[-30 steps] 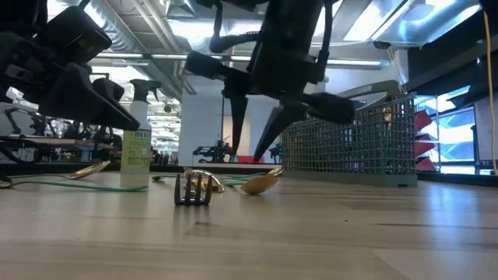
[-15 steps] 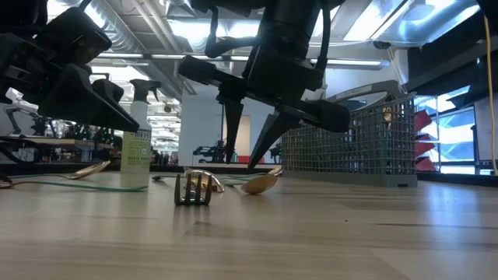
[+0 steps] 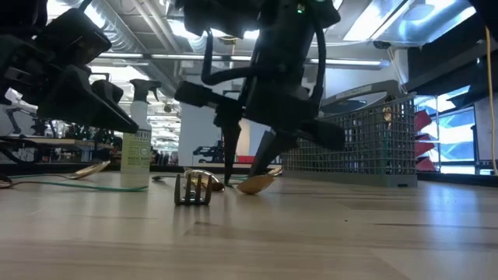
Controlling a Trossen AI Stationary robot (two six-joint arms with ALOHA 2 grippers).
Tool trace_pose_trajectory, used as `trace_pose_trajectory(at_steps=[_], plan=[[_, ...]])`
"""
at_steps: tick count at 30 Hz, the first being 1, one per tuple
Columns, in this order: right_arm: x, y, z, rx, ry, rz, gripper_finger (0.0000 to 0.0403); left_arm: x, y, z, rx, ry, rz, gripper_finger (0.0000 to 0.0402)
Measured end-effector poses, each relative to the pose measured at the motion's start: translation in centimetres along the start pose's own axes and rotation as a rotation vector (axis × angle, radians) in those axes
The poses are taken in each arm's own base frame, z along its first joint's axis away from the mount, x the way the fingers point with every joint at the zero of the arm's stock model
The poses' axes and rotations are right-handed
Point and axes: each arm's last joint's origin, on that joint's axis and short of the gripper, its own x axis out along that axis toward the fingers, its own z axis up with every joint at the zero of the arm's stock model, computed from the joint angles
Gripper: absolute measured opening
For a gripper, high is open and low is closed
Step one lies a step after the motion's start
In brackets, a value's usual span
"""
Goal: Sort silverware
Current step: Put the green spoon into the silverware basket
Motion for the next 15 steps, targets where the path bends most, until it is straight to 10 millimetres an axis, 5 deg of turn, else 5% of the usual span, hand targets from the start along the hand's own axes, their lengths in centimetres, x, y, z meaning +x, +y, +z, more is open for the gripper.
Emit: trace_pose_trajectory(at_steps=[9,15], plan=[[0.20,0.52,0.34,0.113,-0.044,0.058,0.0010,0.00,0.02,-0.08,-0.002,0.007,0.002,0.0086],[-0.19,0.59,1.01,0.247,-0.042,0.083,0.0012,0.00,0.02,-0.07,-0.014,0.007,0.002,0.0086]])
